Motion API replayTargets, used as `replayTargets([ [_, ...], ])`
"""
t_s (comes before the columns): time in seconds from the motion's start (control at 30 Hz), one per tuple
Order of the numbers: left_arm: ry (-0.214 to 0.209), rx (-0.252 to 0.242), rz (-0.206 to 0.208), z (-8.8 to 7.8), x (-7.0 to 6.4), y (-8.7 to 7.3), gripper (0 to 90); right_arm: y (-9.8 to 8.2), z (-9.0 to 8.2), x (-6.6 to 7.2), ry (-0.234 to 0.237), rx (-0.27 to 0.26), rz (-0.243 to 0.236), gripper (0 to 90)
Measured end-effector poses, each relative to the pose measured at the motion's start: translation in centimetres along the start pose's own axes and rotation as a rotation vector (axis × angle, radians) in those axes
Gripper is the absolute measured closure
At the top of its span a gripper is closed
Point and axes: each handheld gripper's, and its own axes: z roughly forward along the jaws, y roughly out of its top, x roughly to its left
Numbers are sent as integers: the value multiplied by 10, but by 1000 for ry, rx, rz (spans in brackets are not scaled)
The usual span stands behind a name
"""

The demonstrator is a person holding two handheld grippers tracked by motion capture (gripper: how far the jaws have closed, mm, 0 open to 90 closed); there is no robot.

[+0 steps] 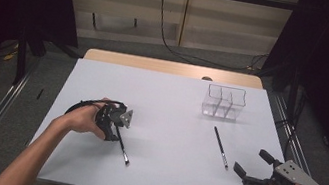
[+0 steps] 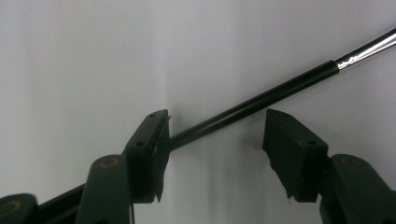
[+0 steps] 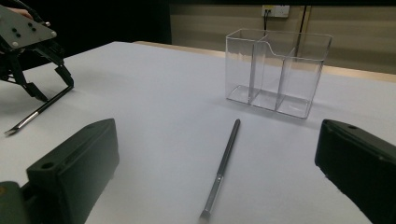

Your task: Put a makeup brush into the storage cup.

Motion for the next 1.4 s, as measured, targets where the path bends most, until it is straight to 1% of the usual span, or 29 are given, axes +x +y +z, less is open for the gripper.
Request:
replayTargets([
  [0.07, -2, -16, -3, 1, 0, -1, 397, 0, 0, 0, 0, -1, 0, 0],
  [0.17, -12, -8, 5, 1, 2, 0, 388, 0, 0, 1, 3, 0, 1, 0],
  [0.27, -9, -4, 20, 2, 2, 2, 373, 0, 0, 0, 1, 2, 2, 0],
  [0.3, -11, -5, 31, 2, 3, 2, 372, 0, 0, 0, 2, 2, 2, 0],
  [0.33, -13, 6, 39, 2, 4, 3, 364, 0, 0, 0, 1, 3, 0, 0],
  [0.4, -27, 6, 41, 3, 5, 4, 353, 0, 1, 0, 1, 3, 0, 0],
  [0.43, -31, 3, 50, 3, 5, 4, 356, 0, 1, 0, 2, 4, -1, 0],
  [0.47, -42, 1, 41, 3, 5, 3, 369, 0, 1, 0, 2, 3, -1, 0],
  [0.5, -69, 4, 30, 3, 6, 3, 420, 0, 1, 0, 2, 4, -1, 0],
  [0.53, -77, -1, 25, 3, 6, 2, 457, 0, 1, 0, 1, 4, -1, 0],
  [0.57, -86, -4, 29, 3, 6, 2, 486, 0, 0, 0, 1, 5, -1, 0],
  [0.6, -106, -7, 17, 3, 6, 1, 532, 0, 0, 0, 3, 4, -1, 0],
  [0.63, -116, -7, 5, 3, 5, 1, 580, 0, 0, 0, 2, 5, 0, 0],
  [0.7, -126, -4, -8, 3, 5, 0, 616, 0, 0, 0, 2, 7, -1, 0],
  [0.73, -122, -9, -22, 4, 5, 0, 627, 0, 0, 0, 2, 6, 2, 0],
  [0.77, -125, -8, -27, 3, 5, -1, 633, 0, 0, 1, 3, 6, 3, 0],
  [0.8, -126, -25, -50, 4, 5, -2, 641, 0, 0, 0, 4, 4, 3, 0],
  [0.83, -133, -12, -38, 3, 6, -3, 654, -1, -1, 0, 4, 5, 3, 0],
  [0.93, -137, -11, -64, 3, 6, -3, 671, -1, -1, -1, 2, 5, 0, 0],
  [1.0, -132, 6, -87, 3, 6, 0, 681, -1, -1, -1, 1, 6, 2, 0],
  [1.07, -134, 17, -90, 3, 5, 1, 697, -1, 0, 0, 2, 8, 5, 0],
  [1.13, -133, 20, -95, 2, 4, 2, 732, -1, -1, 0, 3, 6, 2, 0],
  [1.17, -136, 16, -108, 2, 3, 2, 755, -1, -1, 0, 3, 7, 4, 0],
  [1.2, -143, 32, -106, 1, 4, 2, 771, -1, -1, 0, 1, 7, 4, 0],
  [1.3, -140, 38, -160, 3, 2, 5, 788, -1, -1, -1, 1, 9, 3, 0],
  [1.33, -145, 57, -166, 2, 3, 7, 800, -1, -1, 0, 4, 12, 0, 0],
  [1.37, -161, 68, -167, 2, 3, 8, 841, -1, -1, 0, 6, 9, 3, 0],
  [1.4, -141, 68, -181, 2, 2, 9, 842, -1, -1, 0, 6, 9, 2, 0],
])
